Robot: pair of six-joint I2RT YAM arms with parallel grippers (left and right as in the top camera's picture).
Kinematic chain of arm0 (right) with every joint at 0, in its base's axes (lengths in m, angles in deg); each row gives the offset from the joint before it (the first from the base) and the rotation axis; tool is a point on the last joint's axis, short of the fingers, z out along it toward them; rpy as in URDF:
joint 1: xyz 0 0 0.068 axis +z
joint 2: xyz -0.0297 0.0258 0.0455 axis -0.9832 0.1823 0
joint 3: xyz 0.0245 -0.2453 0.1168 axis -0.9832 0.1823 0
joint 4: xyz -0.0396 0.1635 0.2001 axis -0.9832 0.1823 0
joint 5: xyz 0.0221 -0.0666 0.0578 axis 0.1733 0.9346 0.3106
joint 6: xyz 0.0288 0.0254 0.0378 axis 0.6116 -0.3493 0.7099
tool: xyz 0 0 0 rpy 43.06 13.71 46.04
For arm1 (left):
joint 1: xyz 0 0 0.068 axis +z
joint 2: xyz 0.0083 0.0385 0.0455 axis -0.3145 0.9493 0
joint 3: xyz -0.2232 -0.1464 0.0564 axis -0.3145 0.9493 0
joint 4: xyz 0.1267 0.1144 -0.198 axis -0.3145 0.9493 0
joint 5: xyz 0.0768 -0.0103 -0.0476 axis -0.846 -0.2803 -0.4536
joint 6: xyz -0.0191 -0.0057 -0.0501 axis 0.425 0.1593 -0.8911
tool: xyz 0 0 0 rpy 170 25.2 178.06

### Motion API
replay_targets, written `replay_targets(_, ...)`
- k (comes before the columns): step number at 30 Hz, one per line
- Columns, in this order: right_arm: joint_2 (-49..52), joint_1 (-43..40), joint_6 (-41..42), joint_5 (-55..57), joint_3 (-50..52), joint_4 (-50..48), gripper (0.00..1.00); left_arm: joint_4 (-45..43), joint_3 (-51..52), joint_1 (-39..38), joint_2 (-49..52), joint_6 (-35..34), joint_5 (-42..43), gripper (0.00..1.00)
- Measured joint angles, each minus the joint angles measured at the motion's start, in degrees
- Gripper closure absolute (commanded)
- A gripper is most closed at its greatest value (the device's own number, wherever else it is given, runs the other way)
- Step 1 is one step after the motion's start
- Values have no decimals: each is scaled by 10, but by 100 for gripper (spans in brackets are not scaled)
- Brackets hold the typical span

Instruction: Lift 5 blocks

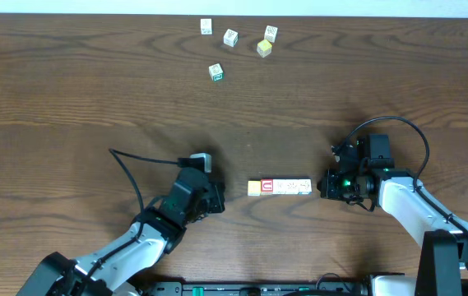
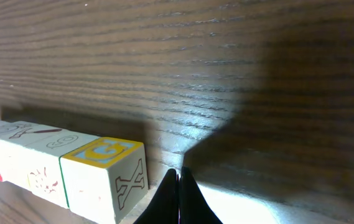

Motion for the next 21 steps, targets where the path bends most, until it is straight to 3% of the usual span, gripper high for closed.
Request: replay_targets(21,0,23,-13,-25,0,-7,99,-61,0,-18,40,9,10,93)
